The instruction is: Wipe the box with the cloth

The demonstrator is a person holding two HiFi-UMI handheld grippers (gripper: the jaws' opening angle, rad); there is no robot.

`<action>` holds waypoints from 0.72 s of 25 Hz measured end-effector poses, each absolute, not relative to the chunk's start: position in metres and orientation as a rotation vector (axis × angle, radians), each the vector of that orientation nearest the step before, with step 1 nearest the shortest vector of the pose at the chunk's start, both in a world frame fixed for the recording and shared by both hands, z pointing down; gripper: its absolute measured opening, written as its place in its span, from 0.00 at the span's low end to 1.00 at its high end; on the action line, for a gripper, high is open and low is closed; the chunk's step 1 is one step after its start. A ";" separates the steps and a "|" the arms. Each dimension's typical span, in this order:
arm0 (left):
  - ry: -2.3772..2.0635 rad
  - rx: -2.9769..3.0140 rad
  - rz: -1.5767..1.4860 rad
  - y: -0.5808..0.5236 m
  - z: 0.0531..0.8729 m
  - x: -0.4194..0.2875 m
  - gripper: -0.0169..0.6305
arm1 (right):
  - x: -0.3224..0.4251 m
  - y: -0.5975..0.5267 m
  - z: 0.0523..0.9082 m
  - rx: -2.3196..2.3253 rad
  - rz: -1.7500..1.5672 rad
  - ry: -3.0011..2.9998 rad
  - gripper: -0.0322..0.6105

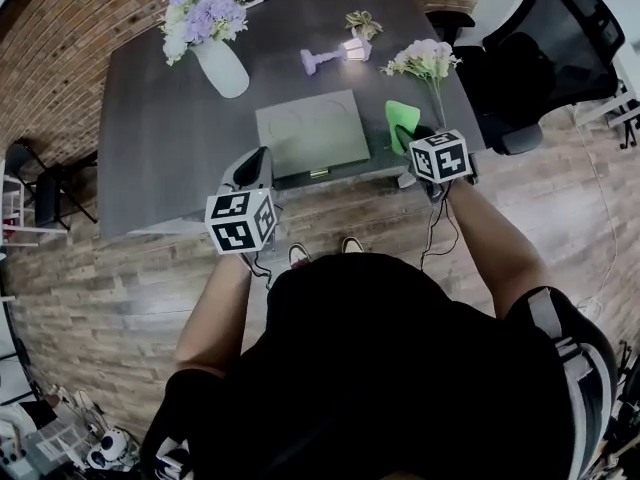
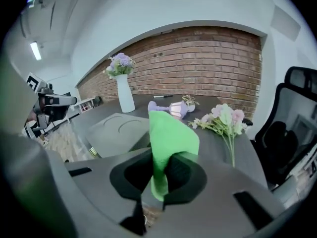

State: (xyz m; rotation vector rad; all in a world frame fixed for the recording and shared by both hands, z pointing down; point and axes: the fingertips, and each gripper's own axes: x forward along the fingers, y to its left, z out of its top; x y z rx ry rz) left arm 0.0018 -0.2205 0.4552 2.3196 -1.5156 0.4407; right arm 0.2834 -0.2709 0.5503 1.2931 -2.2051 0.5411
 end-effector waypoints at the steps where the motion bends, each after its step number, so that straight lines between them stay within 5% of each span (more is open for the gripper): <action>1: -1.531 2.311 0.429 -0.219 0.454 -0.001 0.04 | 0.285 -0.274 0.546 1.295 0.519 -2.210 0.12; 11: -1.613 2.319 0.460 -0.176 0.453 -0.072 0.04 | 0.187 -0.260 0.544 1.201 0.460 -2.247 0.12; 18: -1.791 2.163 0.400 -0.132 0.449 -0.196 0.04 | 0.057 -0.237 0.556 1.011 0.378 -2.288 0.12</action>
